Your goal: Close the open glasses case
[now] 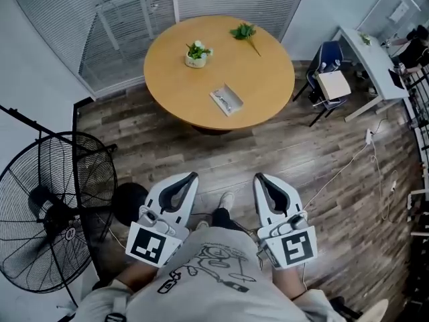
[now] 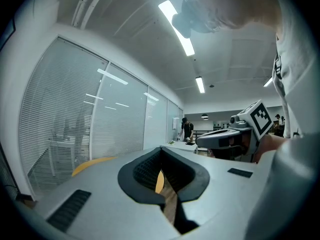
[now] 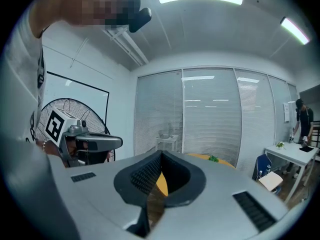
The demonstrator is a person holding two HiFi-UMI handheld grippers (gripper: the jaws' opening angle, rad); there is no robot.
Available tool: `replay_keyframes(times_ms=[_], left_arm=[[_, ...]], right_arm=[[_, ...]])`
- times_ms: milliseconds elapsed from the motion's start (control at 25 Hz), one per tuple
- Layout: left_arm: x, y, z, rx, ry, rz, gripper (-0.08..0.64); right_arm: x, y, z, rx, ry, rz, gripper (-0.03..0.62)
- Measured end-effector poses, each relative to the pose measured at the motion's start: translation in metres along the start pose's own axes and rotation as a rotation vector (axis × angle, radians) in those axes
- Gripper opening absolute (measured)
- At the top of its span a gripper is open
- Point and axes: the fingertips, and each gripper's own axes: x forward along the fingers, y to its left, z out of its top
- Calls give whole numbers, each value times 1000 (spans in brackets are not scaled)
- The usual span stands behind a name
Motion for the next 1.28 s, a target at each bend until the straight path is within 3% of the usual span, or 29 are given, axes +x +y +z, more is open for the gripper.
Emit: replay_keyframes(times_ms=[1280], left_arm=[[154, 4, -7, 7, 21, 55, 20]], right_arm=[[56, -146, -3, 16, 21, 56, 8]])
